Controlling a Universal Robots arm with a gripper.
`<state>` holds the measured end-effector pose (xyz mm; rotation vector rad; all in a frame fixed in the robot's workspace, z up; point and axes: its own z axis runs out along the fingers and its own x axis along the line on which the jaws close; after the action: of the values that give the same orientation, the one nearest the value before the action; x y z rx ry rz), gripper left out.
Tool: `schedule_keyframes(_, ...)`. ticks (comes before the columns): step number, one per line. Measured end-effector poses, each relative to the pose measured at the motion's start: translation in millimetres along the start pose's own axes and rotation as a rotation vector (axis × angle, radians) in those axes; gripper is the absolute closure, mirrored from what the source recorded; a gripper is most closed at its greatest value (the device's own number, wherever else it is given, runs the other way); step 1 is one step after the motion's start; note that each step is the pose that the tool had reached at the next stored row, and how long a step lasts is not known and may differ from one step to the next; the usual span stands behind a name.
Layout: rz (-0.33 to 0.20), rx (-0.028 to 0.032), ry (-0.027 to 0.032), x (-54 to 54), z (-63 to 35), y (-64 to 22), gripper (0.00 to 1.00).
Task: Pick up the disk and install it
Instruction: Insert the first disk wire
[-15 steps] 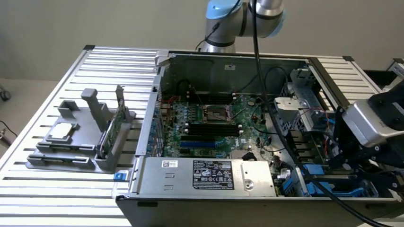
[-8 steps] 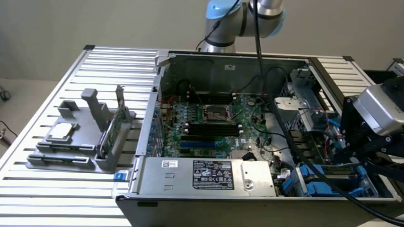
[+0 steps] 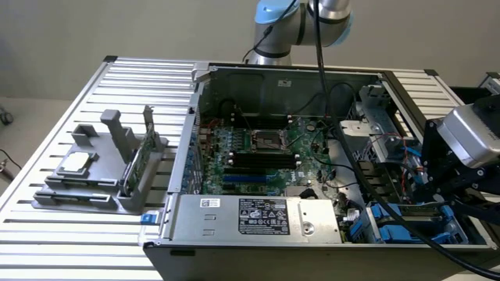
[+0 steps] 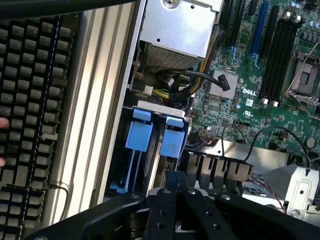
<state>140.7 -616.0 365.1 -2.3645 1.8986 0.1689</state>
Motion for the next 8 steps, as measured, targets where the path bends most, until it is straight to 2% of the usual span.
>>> schedule_keyframes(4, 0.0, 0.0, -0.0001, 0.0, 0.0, 0.0, 0.89)
schedule_keyframes(6, 0.0, 0.0, -0.0001, 0.0, 0.0, 0.0, 0.82)
schedule_keyframes(8, 0.0, 0.0001, -0.0001, 0.0, 0.0, 0.0, 0.82)
